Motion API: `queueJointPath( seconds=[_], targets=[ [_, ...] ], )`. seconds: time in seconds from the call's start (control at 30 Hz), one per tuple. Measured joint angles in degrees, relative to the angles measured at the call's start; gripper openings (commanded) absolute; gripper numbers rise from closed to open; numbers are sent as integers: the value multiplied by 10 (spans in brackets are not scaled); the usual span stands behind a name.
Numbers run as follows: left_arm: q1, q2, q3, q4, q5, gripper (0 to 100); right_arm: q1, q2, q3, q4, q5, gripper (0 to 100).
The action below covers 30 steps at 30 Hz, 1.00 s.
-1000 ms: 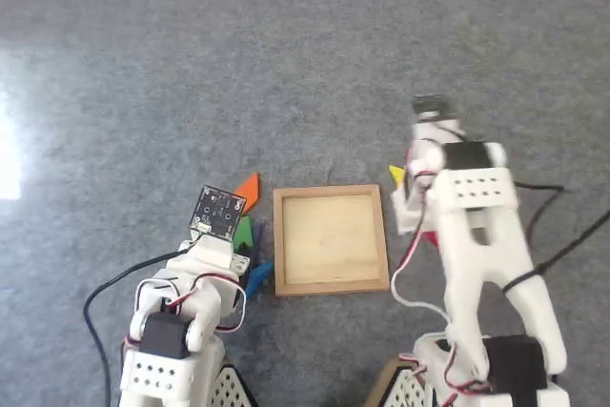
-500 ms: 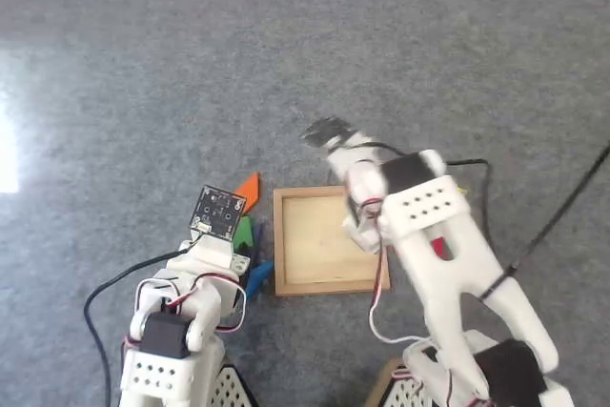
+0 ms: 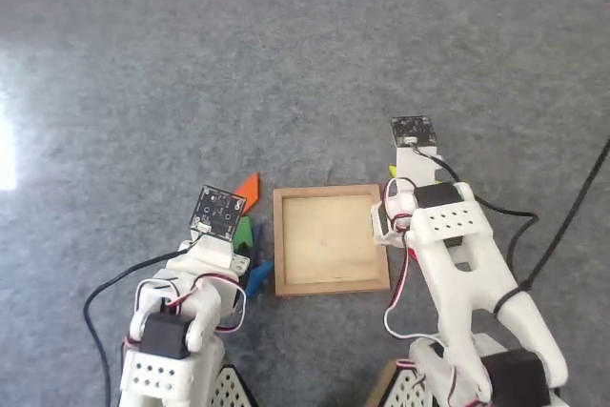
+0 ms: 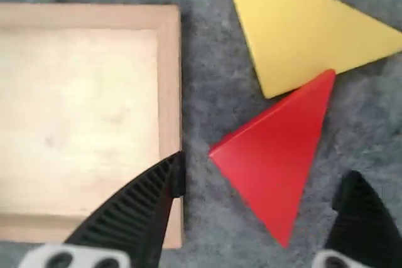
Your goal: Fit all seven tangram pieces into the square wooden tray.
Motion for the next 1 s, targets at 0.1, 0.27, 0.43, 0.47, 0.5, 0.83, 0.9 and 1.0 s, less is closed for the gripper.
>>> queueJointPath(
  seconds=[0.1, 0.27, 0.43, 0.47, 0.5, 0.83, 0.9, 1.0],
  targets=[
    [0, 0, 0, 0, 0, 92, 18, 0, 0, -3, -8, 372],
    [0, 0, 0, 0, 0, 92, 67, 0, 24, -18, -10, 336],
    [0, 0, 0, 0, 0, 92, 67, 0, 40, -36, -10, 336],
    [0, 0, 0, 0, 0, 92, 67, 0, 40, -37, -10, 336],
    [0, 0, 0, 0, 0, 92, 64, 0, 40, -39, -10, 336],
    [0, 0, 0, 0, 0, 92, 16, 0, 40, -41, -11, 336],
    [0, 0, 0, 0, 0, 92, 12, 0, 40, -41, -17, 336],
    [0, 0, 0, 0, 0, 92, 11, 11, 40, -49, -47, 336]
  ],
)
